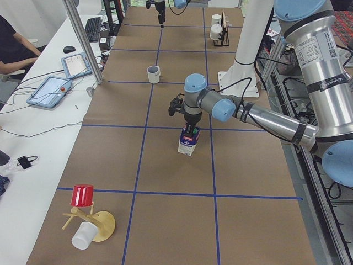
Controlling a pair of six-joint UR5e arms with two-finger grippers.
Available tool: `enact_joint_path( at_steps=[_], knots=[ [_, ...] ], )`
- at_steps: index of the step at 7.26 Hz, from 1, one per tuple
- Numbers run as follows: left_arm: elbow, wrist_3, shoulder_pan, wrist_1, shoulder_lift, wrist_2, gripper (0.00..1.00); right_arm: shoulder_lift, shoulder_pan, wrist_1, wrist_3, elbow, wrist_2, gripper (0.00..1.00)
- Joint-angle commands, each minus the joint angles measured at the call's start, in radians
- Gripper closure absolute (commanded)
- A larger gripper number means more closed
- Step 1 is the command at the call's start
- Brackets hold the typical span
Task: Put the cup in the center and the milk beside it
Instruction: 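Grasp the Pascual milk carton with the left gripper and lift it, then carry the milk carton with the left gripper beside the mug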
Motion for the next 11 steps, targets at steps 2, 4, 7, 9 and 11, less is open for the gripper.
enact_joint_path(
  at_steps=[2,4,7,9,11],
  knots=[
    [0.106,-0.012,-0.03,0.843,-0.792,-0.018,1.0,0.0,0.004,0.004,0.0,0.004,0.004,0.0],
    [0.179,-0.19,0.051,0.726,-0.838,-0.021,1.0,-0.002,0.004,0.004,-0.002,0.008,0.004,0.0],
    [0.431,-0.492,0.175,0.375,-0.934,0.045,1.0,-0.002,0.004,0.004,0.0,0.009,0.004,0.0],
    [0.585,-0.585,0.209,0.297,-1.066,0.05,1.0,-0.002,0.004,0.006,0.0,0.009,0.004,0.0],
    [0.737,-0.68,0.254,0.177,-1.161,0.117,1.0,-0.002,0.004,0.007,0.0,0.009,0.004,0.0]
  ],
)
